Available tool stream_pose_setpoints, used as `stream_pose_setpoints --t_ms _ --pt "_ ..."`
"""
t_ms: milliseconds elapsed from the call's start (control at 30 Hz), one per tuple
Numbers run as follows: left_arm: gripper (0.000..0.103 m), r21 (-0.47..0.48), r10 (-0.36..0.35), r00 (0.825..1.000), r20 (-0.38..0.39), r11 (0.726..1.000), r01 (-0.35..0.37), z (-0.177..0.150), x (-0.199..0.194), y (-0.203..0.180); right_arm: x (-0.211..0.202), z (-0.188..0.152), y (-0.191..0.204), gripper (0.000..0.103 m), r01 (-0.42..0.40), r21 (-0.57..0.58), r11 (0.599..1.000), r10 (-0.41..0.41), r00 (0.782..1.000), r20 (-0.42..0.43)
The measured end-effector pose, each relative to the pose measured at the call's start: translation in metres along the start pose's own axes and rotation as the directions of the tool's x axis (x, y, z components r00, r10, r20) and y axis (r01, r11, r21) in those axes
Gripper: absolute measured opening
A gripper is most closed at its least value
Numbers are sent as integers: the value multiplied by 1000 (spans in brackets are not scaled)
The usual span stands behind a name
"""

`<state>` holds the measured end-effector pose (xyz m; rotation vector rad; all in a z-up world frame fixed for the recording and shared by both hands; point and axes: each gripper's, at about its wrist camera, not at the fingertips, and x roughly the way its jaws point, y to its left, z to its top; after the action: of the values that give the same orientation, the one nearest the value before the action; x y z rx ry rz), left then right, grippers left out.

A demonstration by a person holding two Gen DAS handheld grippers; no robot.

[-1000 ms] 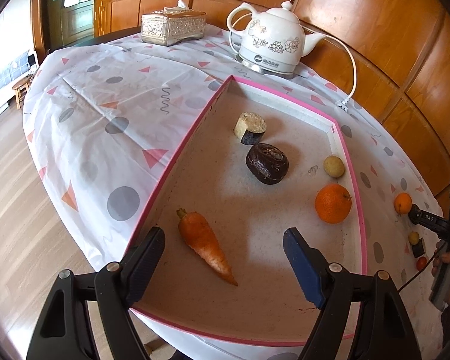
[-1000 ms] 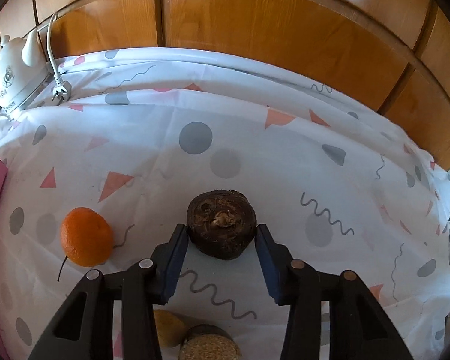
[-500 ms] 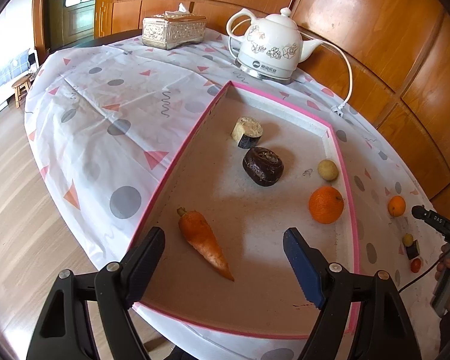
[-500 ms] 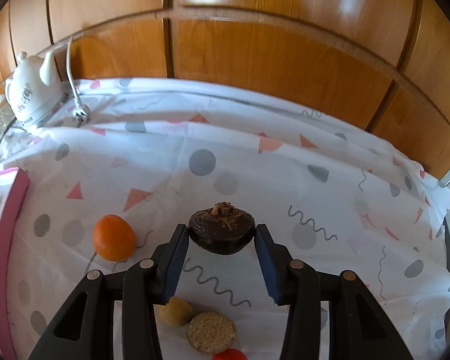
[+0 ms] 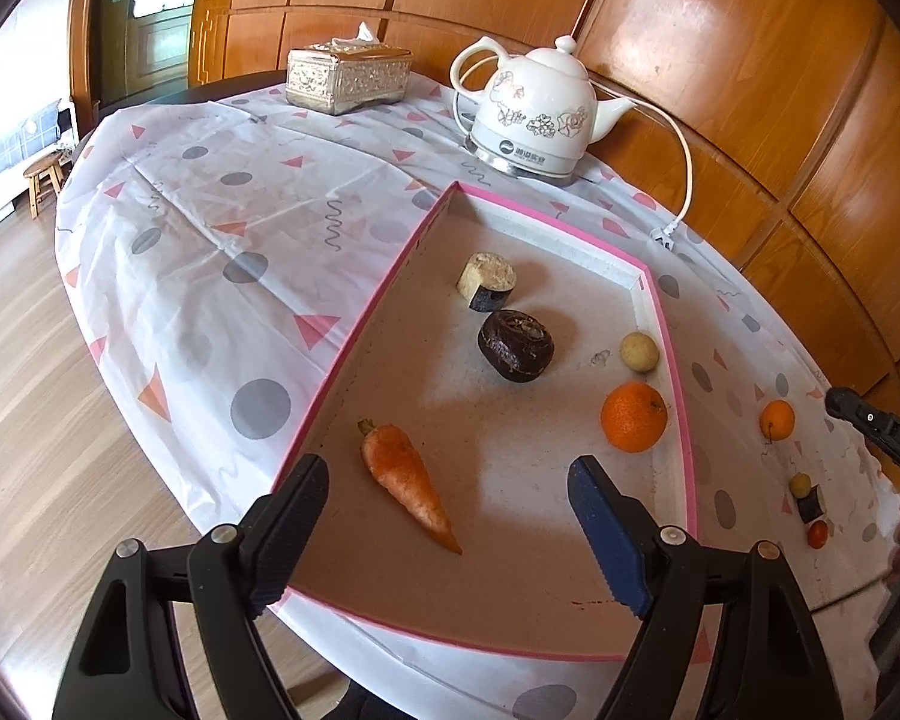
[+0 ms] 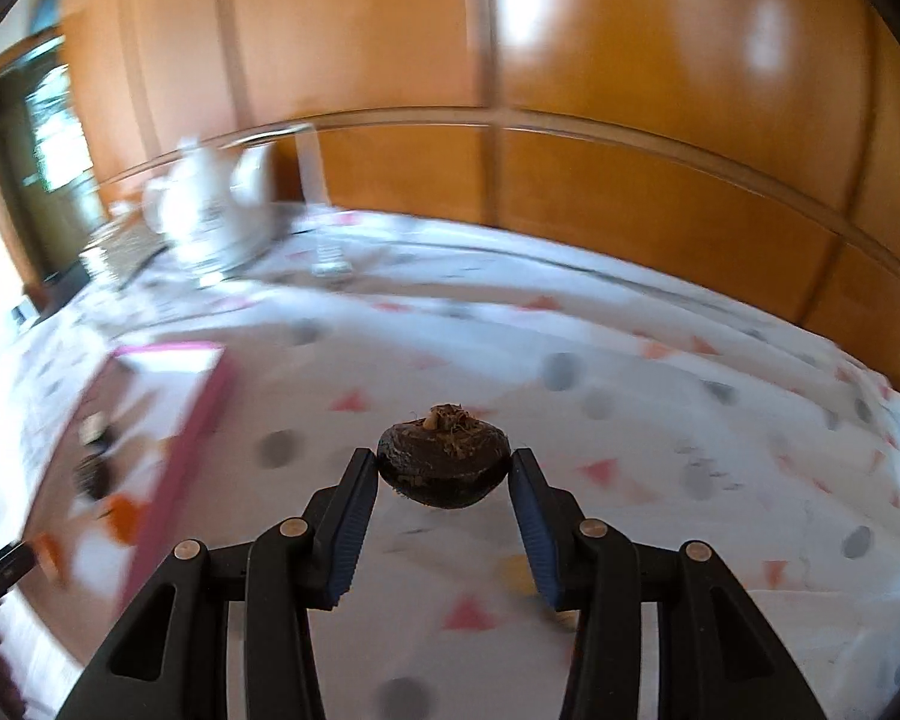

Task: Organize fruits
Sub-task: 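Carry the dark root over the pink tray and open the right gripper, then withdraw the right gripper from the tray toward the remaining produce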

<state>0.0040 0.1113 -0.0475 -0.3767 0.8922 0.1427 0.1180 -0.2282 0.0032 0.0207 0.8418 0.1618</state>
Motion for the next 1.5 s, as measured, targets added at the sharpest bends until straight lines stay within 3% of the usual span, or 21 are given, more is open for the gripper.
stream_pose_setpoints --t_ms 133,300,467,567,667,800,967,1200,1500 --pt "84 -17 -1 1000 -19 1000 0 -3 2 3 3 -4 50 46 -120 -81 989 118 993 -32" --pt "84 -33 -4 1000 6 999 4 -1 -4 9 13 -8 121 46 -262 -184 947 248 964 -94" --pt "84 -57 -14 999 30 998 16 0 -10 15 26 -10 176 46 -346 -240 907 316 936 -154" --pt "86 -73 -4 999 45 997 7 1 -14 21 35 -12 197 39 -377 -239 895 340 923 -181" --pt "86 -94 1 999 43 996 3 2 -13 26 39 -13 207 39 -377 -247 893 338 922 -189" --pt "86 -94 2 1000 30 996 0 2 -9 26 36 -15 206 39 -374 -240 896 336 923 -187" --pt "86 -86 1 1000 28 996 1 1 -9 23 28 -22 183 39 -324 -212 922 293 942 -165" --pt "89 -69 3 999 34 998 0 1 -10 18 12 -45 142 41 -201 -195 960 181 977 -115" --pt "88 -22 -4 999 46 1000 5 2 -14 7 -3 -66 88 41 -84 -115 990 76 994 -77"
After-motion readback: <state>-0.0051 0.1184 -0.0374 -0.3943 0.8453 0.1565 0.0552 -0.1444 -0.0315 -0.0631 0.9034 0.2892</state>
